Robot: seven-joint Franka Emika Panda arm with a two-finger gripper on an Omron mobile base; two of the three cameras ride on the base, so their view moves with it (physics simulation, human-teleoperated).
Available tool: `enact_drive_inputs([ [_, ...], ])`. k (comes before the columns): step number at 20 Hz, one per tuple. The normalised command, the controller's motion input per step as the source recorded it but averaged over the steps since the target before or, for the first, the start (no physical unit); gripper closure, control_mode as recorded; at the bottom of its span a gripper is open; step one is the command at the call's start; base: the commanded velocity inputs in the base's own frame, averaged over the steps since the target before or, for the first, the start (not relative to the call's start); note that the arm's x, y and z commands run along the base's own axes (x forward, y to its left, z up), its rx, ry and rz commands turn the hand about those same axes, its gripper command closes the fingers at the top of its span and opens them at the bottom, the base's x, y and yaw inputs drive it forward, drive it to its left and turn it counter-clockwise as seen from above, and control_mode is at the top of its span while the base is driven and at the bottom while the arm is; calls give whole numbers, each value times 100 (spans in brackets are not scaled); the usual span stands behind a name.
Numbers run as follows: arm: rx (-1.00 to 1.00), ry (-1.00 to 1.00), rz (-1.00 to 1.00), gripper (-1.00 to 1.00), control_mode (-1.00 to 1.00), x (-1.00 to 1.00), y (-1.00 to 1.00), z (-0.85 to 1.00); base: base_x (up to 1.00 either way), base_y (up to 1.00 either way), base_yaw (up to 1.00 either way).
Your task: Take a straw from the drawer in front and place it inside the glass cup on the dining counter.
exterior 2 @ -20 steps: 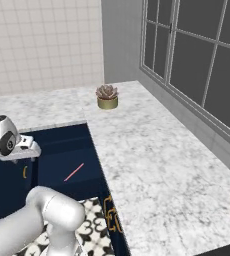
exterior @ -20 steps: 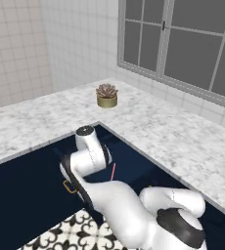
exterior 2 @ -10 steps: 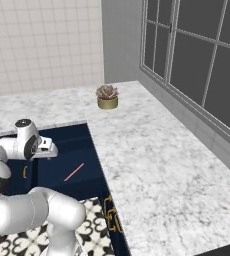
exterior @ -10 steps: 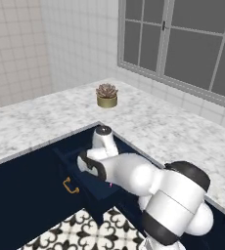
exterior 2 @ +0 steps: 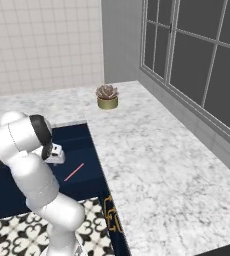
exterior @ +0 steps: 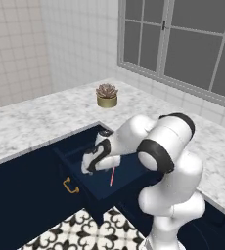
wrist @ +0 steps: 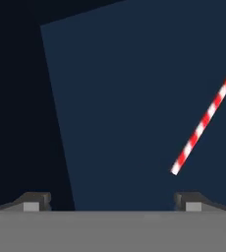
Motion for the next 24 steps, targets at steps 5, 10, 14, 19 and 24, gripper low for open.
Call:
enact_drive_inputs([
  [5,0,10,0,-100,-100,0,84,-31,0,0,0],
  [10,0,8,0,-100,-100,-11,100,-14,0,0,0],
  [14,0,0,-1,-100,-100,-18,57,13,0,0,0],
  [19,-6,-2,-14,-100,-100,38,-49,11,0,0,0],
  [24,-4,0,-16,-100,-100,70,-67,0,0,0,0],
])
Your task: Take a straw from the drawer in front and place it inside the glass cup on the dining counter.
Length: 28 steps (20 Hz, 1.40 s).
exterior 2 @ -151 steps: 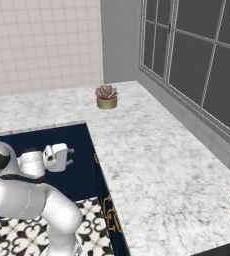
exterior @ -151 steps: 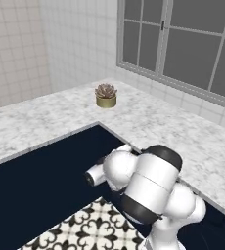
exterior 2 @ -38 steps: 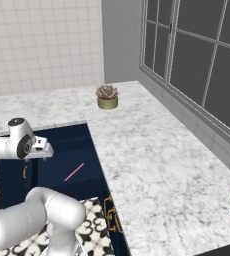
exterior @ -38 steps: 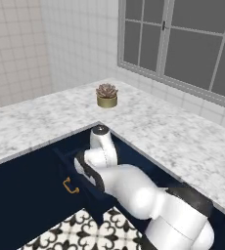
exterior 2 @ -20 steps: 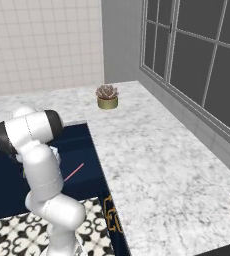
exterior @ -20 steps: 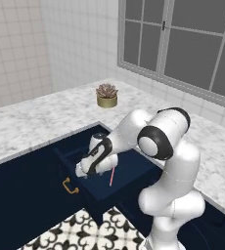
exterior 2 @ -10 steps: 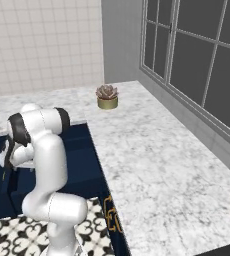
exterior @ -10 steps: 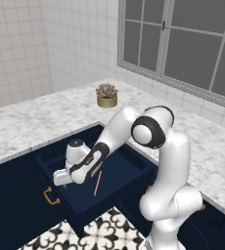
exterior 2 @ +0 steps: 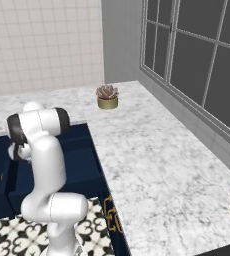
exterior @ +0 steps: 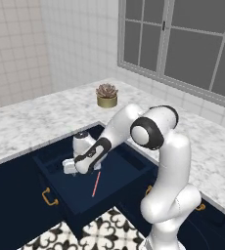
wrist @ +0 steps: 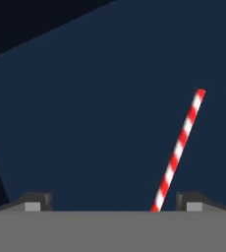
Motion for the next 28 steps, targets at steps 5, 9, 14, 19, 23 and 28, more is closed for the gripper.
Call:
enact_drive_inputs([
  [5,0,0,-12,-100,-100,36,-52,-11,0,0,0],
  [9,0,0,-13,-100,-100,11,-56,-27,0,0,0],
  [14,0,0,-10,-100,-100,3,-39,-28,0,0,0],
  [19,0,0,-3,-100,-100,0,0,-18,0,0,0],
  [23,0,0,-2,-100,-100,17,0,-21,0,0,0],
  [28,0,0,-2,-100,-100,28,0,-29,0,0,0],
])
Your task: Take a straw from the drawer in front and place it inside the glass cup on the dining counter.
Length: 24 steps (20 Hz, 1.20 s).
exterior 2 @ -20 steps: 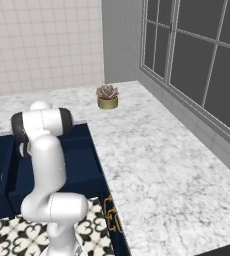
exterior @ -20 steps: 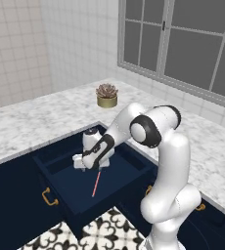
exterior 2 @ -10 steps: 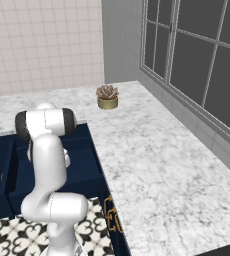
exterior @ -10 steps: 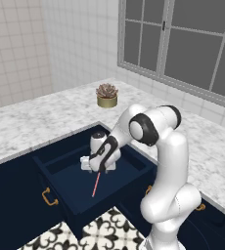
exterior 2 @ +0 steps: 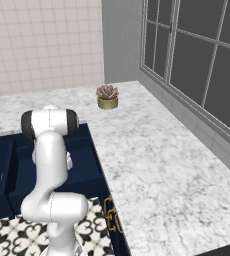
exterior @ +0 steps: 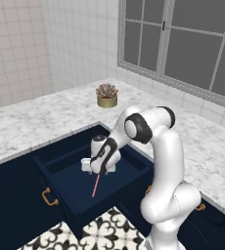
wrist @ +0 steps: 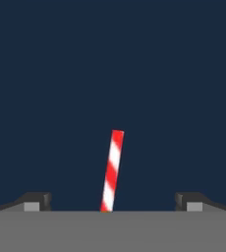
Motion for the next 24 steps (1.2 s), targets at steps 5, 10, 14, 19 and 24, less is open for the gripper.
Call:
enact_drive_inputs([
  [5,0,0,-1,-100,-100,24,5,-35,0,0,0],
  [10,-1,0,0,-100,-100,7,5,-36,0,0,0],
  [14,-4,0,0,100,-100,0,0,-34,0,0,0],
  [19,-3,-3,0,100,-100,-3,0,-24,0,0,0],
  [24,0,-5,0,100,-100,-14,0,-7,0,0,0],
])
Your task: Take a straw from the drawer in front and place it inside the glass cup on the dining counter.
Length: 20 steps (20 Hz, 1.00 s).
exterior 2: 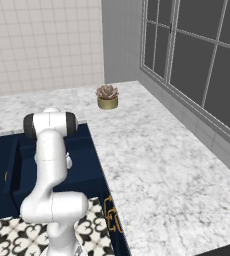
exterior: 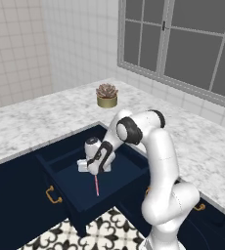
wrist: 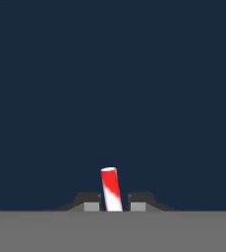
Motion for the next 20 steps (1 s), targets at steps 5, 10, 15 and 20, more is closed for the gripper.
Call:
enact_drive_inputs([
  [5,2,-33,0,100,-100,-68,-24,61,0,0,0],
  [10,13,-51,0,100,-100,-58,-49,100,0,0,0],
  [15,24,-33,0,100,-100,-3,-11,100,0,0,0],
  [20,21,-26,0,100,-100,12,0,100,0,0,0],
])
